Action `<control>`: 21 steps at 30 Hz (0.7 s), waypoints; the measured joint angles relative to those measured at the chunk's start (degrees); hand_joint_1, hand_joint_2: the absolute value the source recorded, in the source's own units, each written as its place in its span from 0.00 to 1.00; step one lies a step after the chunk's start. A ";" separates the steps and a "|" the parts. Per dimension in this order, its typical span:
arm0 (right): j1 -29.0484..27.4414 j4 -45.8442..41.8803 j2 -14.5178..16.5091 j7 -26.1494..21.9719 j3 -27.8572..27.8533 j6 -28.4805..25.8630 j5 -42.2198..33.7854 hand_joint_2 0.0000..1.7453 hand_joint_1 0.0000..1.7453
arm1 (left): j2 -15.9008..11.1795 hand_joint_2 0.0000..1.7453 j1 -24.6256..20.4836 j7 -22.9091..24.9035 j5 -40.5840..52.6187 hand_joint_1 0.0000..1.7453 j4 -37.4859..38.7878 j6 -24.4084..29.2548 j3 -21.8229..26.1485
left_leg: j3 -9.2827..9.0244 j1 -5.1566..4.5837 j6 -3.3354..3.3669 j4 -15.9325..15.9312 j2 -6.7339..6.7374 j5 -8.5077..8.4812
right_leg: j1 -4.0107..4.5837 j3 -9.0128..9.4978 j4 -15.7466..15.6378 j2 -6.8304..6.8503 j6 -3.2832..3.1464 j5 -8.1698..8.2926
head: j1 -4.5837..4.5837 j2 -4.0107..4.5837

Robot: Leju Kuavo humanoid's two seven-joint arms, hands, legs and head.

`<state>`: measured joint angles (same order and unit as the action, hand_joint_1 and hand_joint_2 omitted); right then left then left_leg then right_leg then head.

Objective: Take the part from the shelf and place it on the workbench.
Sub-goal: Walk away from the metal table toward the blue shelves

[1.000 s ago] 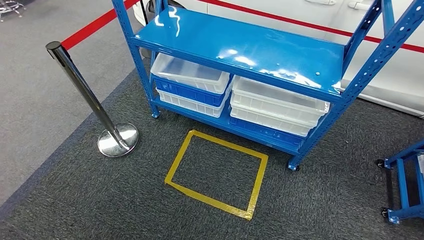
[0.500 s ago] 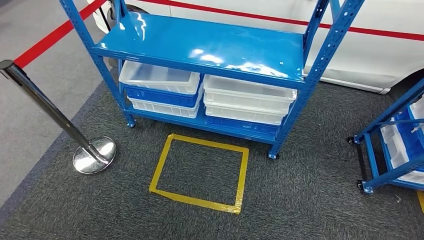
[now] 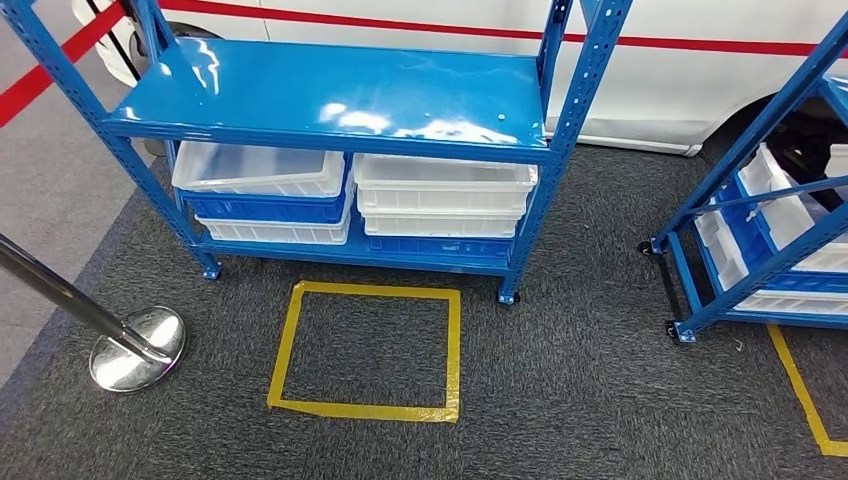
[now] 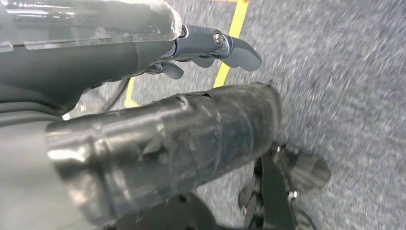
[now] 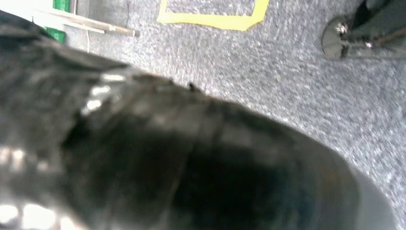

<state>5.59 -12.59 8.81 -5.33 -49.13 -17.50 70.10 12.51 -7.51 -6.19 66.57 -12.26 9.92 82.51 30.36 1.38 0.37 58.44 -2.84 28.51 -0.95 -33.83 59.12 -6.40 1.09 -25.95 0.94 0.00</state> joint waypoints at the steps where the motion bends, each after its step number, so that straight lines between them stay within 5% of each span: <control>1: -0.14 0.00 0.00 0.07 -0.02 -0.05 0.01 0.00 0.00 | 0.00 0.00 -0.05 0.00 -0.02 0.00 0.00 0.04 0.00 | -0.14 0.04 0.44 -0.24 0.39 -0.22 | 0.00 -0.18 0.38 0.68 0.29 -0.31 | 0.03 0.00; 2: -0.22 0.00 0.00 0.24 -0.03 -0.14 0.01 0.00 0.00 | 0.01 0.00 -0.06 0.00 -0.03 0.00 0.00 0.08 0.00 | -0.26 0.12 0.85 -0.50 0.83 -0.47 | 0.03 -0.77 1.62 1.86 0.51 -1.19 | 0.05 0.00; 4: -0.11 0.00 0.00 0.75 -0.10 -0.37 -0.07 0.50 0.00 | 0.01 0.00 0.05 0.00 -0.03 0.00 0.00 0.10 -0.01 | -0.26 -0.01 1.36 -0.75 1.72 -0.69 | 0.14 -3.57 7.62 4.83 0.83 -4.67 | 0.10 0.00; 6: 0.07 0.00 0.01 1.10 -0.33 -0.49 -0.51 1.00 0.00 | 0.02 0.50 0.20 0.10 -0.02 0.00 0.00 0.28 -0.02 | -0.19 -0.21 1.53 -0.72 2.61 -0.65 | 0.12 -6.93 14.67 5.88 1.05 -7.60 | 0.08 0.00; 8: 0.08 0.00 0.04 1.13 -0.81 -0.43 -1.45 1.00 0.00 | 0.02 1.00 0.23 0.54 -0.04 0.00 0.00 0.83 -0.02 | -0.29 -0.29 1.54 -0.71 3.16 -0.53 | 0.12 -6.95 15.14 6.05 0.99 -6.57 | 0.08 0.00; 11: 0.18 0.00 0.06 0.68 -1.99 0.31 -3.48 1.00 0.00 | 0.02 1.00 0.15 1.32 -0.03 0.00 0.00 1.70 -0.05 | -0.72 -0.42 1.14 -0.63 3.39 -0.16 | 0.41 -1.03 4.01 6.32 0.09 -1.47 | 0.09 0.00; 13: 0.38 0.00 0.06 0.20 -3.05 1.14 -4.77 1.00 0.00 | 0.01 1.00 0.10 1.79 -0.08 0.00 0.00 2.00 -0.07 | -0.78 -0.60 0.61 -0.55 3.46 0.09 | 0.78 0.93 0.05 6.48 -0.52 -0.70 | 0.08 0.00; 17: 0.49 0.00 0.09 -0.08 -4.73 2.45 -6.09 1.00 0.00 | -0.05 1.00 -0.04 2.68 -0.04 0.00 0.00 2.17 -0.10 | -0.51 -0.70 -0.46 0.73 3.46 1.39 | 0.40 1.39 -0.90 6.42 -1.67 -0.55 | 0.03 0.00; 21: 0.61 0.00 0.17 -0.08 -5.88 3.72 -6.56 1.00 0.00 | -0.13 1.00 0.06 3.00 0.01 0.00 0.00 2.31 -0.13 | 5.68 -0.58 -1.11 13.56 3.32 7.58 | 0.29 1.59 -1.17 6.47 -2.45 -0.53 | -0.03 0.00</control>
<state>6.20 -12.59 8.98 -5.40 -55.01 -13.79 63.53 12.38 -7.45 -3.19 66.58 -12.26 12.23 82.38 36.04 0.79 -0.74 71.99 0.48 36.09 -0.67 -32.25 57.95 0.07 -1.36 -26.48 0.91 0.00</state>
